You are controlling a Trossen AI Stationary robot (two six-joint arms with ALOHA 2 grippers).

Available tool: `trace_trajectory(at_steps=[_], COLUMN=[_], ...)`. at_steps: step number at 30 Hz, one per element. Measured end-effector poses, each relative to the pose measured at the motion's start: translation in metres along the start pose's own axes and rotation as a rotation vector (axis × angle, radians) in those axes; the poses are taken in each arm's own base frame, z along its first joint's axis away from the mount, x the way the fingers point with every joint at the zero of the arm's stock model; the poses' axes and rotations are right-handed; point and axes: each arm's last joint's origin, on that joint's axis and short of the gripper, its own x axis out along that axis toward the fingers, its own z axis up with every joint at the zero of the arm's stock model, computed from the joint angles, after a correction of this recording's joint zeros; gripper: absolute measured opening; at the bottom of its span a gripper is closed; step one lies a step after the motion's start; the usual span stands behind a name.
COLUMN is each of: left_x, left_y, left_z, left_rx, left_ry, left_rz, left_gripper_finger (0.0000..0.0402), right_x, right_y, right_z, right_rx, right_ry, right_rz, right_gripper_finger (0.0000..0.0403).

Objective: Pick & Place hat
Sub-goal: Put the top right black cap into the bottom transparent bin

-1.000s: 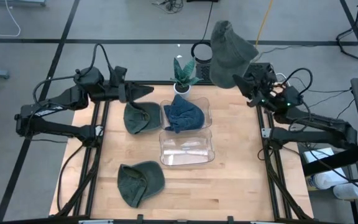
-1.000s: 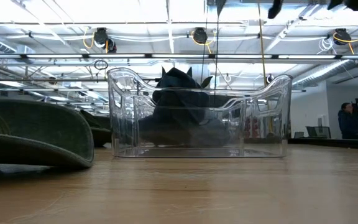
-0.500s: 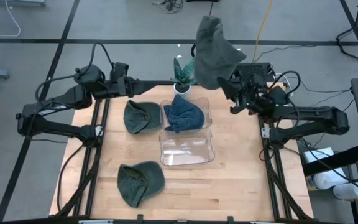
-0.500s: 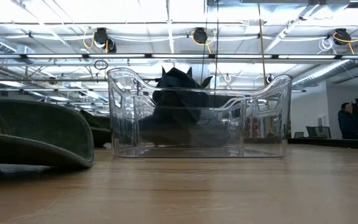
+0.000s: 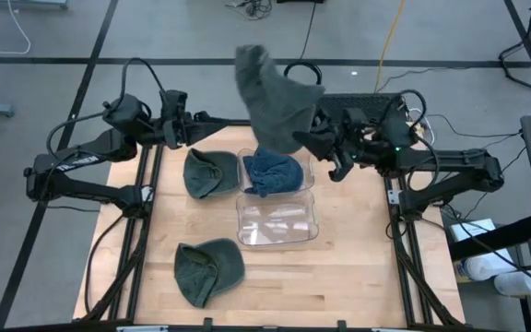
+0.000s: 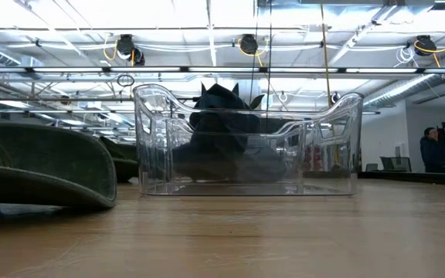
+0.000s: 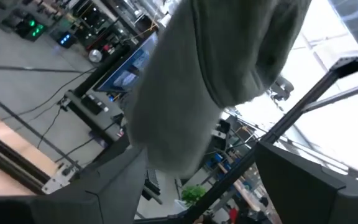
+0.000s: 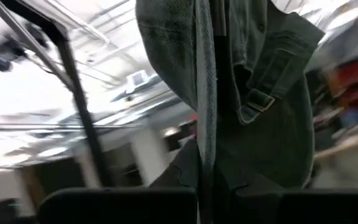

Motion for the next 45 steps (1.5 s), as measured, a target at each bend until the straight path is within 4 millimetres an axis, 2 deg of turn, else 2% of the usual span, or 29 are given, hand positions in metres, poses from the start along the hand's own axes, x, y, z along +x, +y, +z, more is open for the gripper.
trace_trajectory(at_steps=[11, 23, 33, 45], left_x=[0.000, -0.001, 0.001, 0.006], left_y=[-0.004, -0.008, -0.008, -0.012], left_z=[-0.001, -0.006, -0.019, -0.036], left_rx=[0.129, 0.108, 0.018, 0.138], left_ry=[0.077, 0.199, 0.289, 0.298], left_rz=[-0.104, -0.214, -0.183, -0.127], left_gripper_finger=[0.0305, 0.0305, 0.0305, 0.0305], right_x=[0.004, -0.001, -0.002, -0.003], right_y=[-0.002, 0.002, 0.002, 0.003], right_z=[-0.014, -0.025, -0.028, -0.029], right_rx=[0.430, 0.740, 0.839, 0.895], right_ry=[0.226, 0.521, 0.601, 0.637], right_rz=[0.124, 0.237, 0.232, 0.229], right_gripper_finger=[0.0000, 0.0000, 0.0000, 0.0000])
